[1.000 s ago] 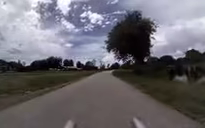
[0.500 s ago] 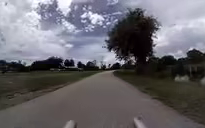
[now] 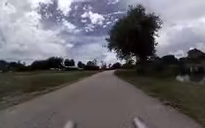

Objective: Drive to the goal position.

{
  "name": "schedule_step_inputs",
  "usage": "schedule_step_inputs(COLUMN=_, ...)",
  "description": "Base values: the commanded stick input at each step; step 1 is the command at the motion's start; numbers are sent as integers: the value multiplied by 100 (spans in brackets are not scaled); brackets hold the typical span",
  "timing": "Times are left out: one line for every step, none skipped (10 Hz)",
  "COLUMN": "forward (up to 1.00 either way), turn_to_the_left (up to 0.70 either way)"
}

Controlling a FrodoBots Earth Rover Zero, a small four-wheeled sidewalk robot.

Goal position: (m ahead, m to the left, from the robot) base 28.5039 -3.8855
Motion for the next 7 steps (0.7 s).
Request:
schedule_step_inputs(forward=70, turn_to_the_left=0)
schedule_step_inputs(forward=70, turn_to_the_left=0)
schedule_step_inputs(forward=70, turn_to_the_left=0)
schedule_step_inputs(forward=70, turn_to_the_left=0)
schedule_step_inputs(forward=70, turn_to_the_left=0)
schedule_step_inputs(forward=70, turn_to_the_left=0)
schedule_step_inputs(forward=70, turn_to_the_left=0)
